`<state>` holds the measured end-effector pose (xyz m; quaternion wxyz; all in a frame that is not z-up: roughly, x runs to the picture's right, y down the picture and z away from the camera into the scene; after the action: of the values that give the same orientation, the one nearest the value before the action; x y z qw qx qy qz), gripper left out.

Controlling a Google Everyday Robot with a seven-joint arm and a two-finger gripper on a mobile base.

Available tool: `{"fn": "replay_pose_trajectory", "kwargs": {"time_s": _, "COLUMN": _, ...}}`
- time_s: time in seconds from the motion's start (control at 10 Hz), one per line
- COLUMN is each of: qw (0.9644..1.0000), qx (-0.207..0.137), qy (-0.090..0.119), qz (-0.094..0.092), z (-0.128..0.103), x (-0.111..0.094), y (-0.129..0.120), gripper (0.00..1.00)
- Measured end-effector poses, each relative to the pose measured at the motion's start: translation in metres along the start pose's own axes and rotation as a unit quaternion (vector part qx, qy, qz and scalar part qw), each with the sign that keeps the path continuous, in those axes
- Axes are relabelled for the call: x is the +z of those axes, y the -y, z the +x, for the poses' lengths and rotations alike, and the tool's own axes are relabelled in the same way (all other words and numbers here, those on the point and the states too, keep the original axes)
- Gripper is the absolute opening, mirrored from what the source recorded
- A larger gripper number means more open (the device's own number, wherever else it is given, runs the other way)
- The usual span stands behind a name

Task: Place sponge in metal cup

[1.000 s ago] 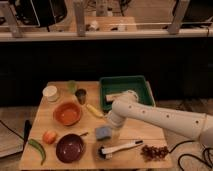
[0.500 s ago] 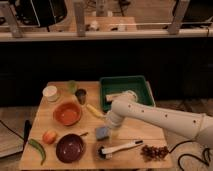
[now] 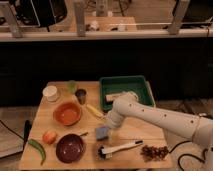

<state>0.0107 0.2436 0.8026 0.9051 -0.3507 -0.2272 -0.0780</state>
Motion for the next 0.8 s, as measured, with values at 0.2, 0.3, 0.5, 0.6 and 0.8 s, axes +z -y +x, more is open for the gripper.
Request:
{"fn": "replay_pose_trajectory", "kwargs": {"time_s": 0.2, "qw": 1.0, "qx": 0.004, "qy": -0.007, "qz": -0.003, "z": 0.0034, "x": 0.0019, "y": -0.0018, "gripper": 0.69}}
{"fn": "replay_pose_trajectory", "kwargs": {"time_s": 0.3, "qw": 0.9998, "qx": 0.005, "qy": -0.019, "qz": -0.005, "z": 0.0041, "x": 0.0039, "y": -0.003, "gripper": 0.57}}
{"fn": "replay_pose_trajectory", "kwargs": {"time_s": 0.5, "qw": 0.9998, "qx": 0.004, "qy": -0.02, "qz": -0.007, "z": 0.0035, "x": 0.0054, "y": -0.0024, "gripper": 0.41}}
{"fn": "replay_pose_trajectory", "kwargs": {"time_s": 0.6, "qw": 0.9997, "qx": 0.004, "qy": -0.021, "qz": -0.009, "z": 0.004, "x": 0.0055, "y": -0.0036, "gripper": 0.29}}
{"fn": "replay_pose_trajectory", "kwargs": {"time_s": 0.8, "qw": 0.9997, "qx": 0.0, "qy": -0.024, "qz": -0.011, "z": 0.0044, "x": 0.0035, "y": -0.0053, "gripper": 0.03}}
